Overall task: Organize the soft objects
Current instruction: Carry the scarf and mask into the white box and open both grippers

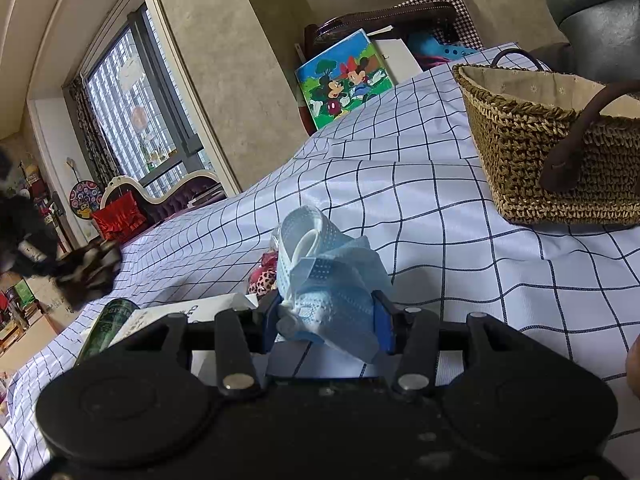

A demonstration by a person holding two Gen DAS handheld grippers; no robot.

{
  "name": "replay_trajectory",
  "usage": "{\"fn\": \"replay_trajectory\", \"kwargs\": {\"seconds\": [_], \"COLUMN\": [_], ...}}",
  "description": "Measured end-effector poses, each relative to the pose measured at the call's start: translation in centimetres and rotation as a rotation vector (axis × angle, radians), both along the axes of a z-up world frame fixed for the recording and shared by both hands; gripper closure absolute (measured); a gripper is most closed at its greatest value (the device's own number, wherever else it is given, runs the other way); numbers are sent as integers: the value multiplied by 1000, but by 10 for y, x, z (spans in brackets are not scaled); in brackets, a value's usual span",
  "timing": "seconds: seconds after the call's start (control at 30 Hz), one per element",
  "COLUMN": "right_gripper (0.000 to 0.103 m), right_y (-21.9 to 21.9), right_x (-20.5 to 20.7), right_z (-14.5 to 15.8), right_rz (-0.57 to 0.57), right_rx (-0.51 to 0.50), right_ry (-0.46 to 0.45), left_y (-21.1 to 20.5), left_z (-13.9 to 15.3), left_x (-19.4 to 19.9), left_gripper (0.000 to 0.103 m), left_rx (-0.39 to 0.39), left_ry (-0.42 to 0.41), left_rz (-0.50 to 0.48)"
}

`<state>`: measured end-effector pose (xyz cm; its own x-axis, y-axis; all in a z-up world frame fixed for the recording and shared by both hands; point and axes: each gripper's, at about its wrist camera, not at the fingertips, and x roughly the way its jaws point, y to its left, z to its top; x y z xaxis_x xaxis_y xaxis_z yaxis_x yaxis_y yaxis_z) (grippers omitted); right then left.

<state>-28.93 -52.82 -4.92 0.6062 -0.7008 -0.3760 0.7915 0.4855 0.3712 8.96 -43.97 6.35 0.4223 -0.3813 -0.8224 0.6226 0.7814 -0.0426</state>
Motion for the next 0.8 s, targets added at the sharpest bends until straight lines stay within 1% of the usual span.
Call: {"fn": "replay_trajectory", "kwargs": {"seconds": [0.17, 0.27, 0.37, 0.47, 0.57, 0.67, 0.8], "right_gripper": [57, 57, 58, 59, 62, 64, 67], "right_y": [-4, -5, -7, -6, -8, -13, -21], "right_x": [-3, -7, -11, -13, -13, -10, -4], "right_z": [-1, -3, -7, -10, -11, -11, -9], "right_rz": [0, -5, -19, -16, -20, -34, -63], "right_rx": [10, 17, 12, 8, 30, 65, 127], "right_ry": [-18, -44, -74, -93, -90, -63, -21], "left_y": [46, 83, 126, 168, 217, 265, 324], "left_z": [-22, -36, -41, -39, -30, -22, -12], "left_x": [-1, -6, -10, -11, -4, 9, 30], "left_gripper": [103, 103, 103, 103, 103, 103, 103], "left_rx": [22, 34, 24, 1, -26, -48, -54], "left_ry": [79, 125, 148, 141, 135, 140, 85], "left_rz": [1, 0, -7, -12, 8, 38, 109]}}
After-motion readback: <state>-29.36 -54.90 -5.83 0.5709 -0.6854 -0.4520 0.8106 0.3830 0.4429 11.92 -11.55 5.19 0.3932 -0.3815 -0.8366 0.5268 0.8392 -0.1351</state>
